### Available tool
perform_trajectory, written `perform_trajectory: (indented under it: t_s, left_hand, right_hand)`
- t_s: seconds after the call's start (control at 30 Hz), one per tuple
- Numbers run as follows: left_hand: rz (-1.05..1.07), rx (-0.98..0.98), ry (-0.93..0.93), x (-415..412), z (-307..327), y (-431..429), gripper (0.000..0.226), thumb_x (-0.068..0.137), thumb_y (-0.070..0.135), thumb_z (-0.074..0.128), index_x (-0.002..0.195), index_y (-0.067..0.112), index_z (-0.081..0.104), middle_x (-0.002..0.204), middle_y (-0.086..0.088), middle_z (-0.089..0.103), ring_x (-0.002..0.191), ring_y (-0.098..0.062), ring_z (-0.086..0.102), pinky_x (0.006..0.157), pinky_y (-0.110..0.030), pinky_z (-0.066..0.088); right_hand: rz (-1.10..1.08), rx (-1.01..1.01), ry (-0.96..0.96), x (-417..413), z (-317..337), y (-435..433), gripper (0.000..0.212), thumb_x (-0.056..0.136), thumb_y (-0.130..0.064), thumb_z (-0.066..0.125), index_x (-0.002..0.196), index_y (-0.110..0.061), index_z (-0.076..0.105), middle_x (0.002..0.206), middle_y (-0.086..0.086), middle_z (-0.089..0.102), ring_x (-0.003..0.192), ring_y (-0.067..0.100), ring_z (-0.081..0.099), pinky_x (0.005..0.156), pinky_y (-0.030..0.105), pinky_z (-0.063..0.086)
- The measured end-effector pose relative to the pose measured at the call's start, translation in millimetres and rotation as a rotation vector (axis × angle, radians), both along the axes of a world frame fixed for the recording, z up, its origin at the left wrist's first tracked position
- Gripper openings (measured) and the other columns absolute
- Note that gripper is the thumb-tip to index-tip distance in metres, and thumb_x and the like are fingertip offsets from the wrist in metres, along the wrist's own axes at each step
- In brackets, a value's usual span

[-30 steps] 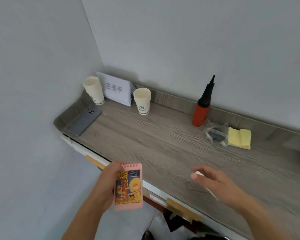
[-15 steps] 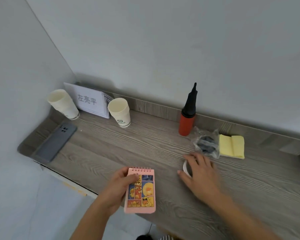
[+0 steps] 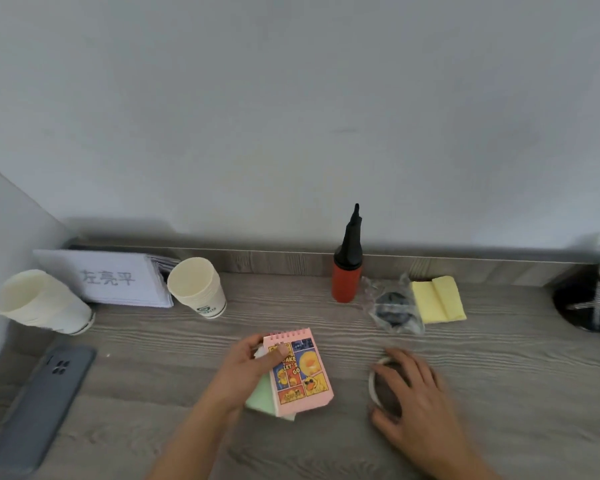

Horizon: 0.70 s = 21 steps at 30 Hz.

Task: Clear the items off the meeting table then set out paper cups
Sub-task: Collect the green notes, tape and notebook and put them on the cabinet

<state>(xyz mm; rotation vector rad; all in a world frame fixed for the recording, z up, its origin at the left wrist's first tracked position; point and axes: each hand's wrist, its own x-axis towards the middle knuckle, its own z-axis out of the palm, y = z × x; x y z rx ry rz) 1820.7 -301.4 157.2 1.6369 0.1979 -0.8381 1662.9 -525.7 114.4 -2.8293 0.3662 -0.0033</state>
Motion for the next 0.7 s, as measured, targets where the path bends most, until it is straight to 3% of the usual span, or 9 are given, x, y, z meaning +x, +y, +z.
perform_trajectory:
  t_s: [0.13,0.23,0.33,0.43,0.47,0.53,0.6,0.7]
  left_hand:
    - [-0.001,0.023,-0.02,17,-5,13,0.019,0.082,0.012,0.074,0.1,0.011,0.069,0.088,-0.01,0.079,0.075,-0.027,0.076,0.065,-0.036,0.06]
    - [0.003,0.042,-0.041,21,-7,37,0.019,0.082,0.012,0.074,0.101,0.01,0.069,0.087,-0.01,0.079,0.075,-0.029,0.076,0.066,-0.037,0.06]
    - [0.042,0.072,-0.053,23,-8,64,0.021,0.082,0.014,0.075,0.102,0.011,0.069,0.087,-0.009,0.079,0.076,-0.03,0.076,0.068,-0.039,0.06]
    - [0.064,0.084,-0.081,26,-9,81,0.019,0.082,0.017,0.076,0.099,0.013,0.069,0.084,-0.007,0.079,0.074,-0.028,0.076,0.069,-0.039,0.06]
    - [0.073,0.081,-0.086,27,-9,83,0.02,0.081,0.018,0.076,0.099,0.012,0.07,0.084,-0.007,0.079,0.074,-0.028,0.076,0.069,-0.04,0.06]
    - [0.096,0.058,-0.083,28,-8,80,0.022,0.08,0.02,0.077,0.099,0.012,0.07,0.084,-0.007,0.079,0.073,-0.027,0.076,0.063,-0.036,0.06]
    - [0.093,0.014,-0.077,28,-6,66,0.024,0.079,0.02,0.078,0.099,0.01,0.069,0.084,-0.007,0.079,0.073,-0.026,0.076,0.057,-0.031,0.059]
    - [0.047,-0.064,-0.046,33,-2,36,0.023,0.079,0.015,0.077,0.099,0.008,0.069,0.084,-0.008,0.079,0.072,-0.024,0.076,0.056,-0.029,0.059]
  right_hand:
    - [0.086,-0.019,-0.069,52,5,29,0.052,0.065,-0.049,0.066,0.112,-0.026,0.066,0.126,0.003,0.062,0.115,0.026,0.06,0.093,0.044,0.053]
    - [0.166,0.022,-0.051,112,1,44,0.052,0.08,-0.049,0.057,0.125,-0.023,0.059,0.137,0.004,0.053,0.13,0.026,0.046,0.108,0.045,0.038]
    - [0.165,-0.007,-0.036,152,3,53,0.047,0.089,-0.048,0.052,0.127,-0.021,0.058,0.143,0.004,0.048,0.139,0.025,0.037,0.114,0.044,0.028]
    - [0.131,0.018,-0.228,147,11,64,0.04,0.092,-0.048,0.051,0.113,-0.018,0.068,0.131,0.005,0.061,0.127,0.025,0.052,0.104,0.043,0.041]
    - [0.091,0.126,-0.245,138,15,68,0.046,0.091,-0.054,0.047,0.113,-0.02,0.069,0.124,0.001,0.064,0.118,0.019,0.058,0.096,0.037,0.046]
    - [-0.038,0.569,-0.059,119,26,79,0.057,0.085,-0.066,0.05,0.118,-0.022,0.065,0.109,-0.01,0.068,0.097,0.003,0.064,0.08,0.023,0.052]
    - [-0.152,1.052,0.199,105,33,89,0.047,0.082,-0.046,0.07,0.119,-0.019,0.063,0.095,-0.006,0.072,0.073,-0.002,0.067,0.059,0.015,0.05]
    - [-0.258,1.291,0.267,92,34,87,0.029,0.083,-0.011,0.075,0.11,-0.014,0.064,0.081,0.002,0.077,0.05,0.007,0.062,0.041,0.018,0.045]
